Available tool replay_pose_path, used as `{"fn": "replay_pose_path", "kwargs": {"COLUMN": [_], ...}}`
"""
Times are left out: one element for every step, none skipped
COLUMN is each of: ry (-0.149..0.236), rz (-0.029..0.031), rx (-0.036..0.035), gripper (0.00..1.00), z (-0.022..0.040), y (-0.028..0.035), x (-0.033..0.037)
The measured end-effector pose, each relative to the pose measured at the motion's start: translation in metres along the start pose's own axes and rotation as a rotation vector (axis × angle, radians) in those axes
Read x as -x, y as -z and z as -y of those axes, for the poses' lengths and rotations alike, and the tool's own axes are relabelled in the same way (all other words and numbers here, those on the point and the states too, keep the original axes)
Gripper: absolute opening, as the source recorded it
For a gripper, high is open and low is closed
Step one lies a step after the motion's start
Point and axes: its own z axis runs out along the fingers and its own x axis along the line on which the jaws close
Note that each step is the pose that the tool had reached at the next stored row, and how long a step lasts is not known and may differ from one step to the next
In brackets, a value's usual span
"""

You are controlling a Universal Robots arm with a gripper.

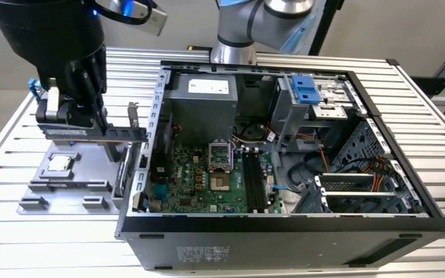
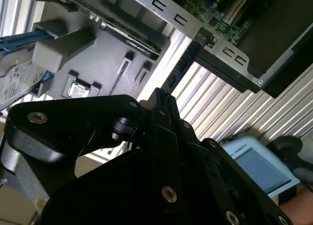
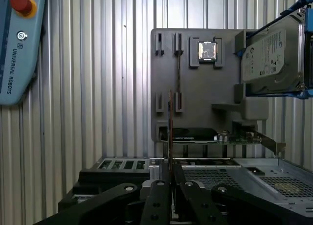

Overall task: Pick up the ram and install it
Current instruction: 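Pick up the ram and move it above insertion slot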

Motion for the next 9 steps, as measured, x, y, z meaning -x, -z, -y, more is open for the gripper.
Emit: {"fn": "replay_pose_path", "kwargs": {"ry": [0.0,0.0,0.0,0.0,0.0,0.0,0.0,0.0,0.0], "rz": [0.0,0.0,0.0,0.0,0.0,0.0001,0.0001,0.0,0.0], "rx": [0.0002,0.0005,0.0006,0.0008,0.0009,0.0009,0.001,0.0011,0.0012], "gripper": [0.0,0.0,0.0,0.0,0.0,0.0,0.0,0.0,0.0], "z": [0.0031,0.0061,0.0089,0.0115,0.0141,0.017,0.0196,0.0222,0.0249], "y": [0.0001,0.0002,0.0003,0.0004,0.0004,0.0005,0.0006,0.0007,0.0008], "x": [0.0001,0.0001,0.0002,0.0002,0.0003,0.0003,0.0004,0.0004,0.0005]}}
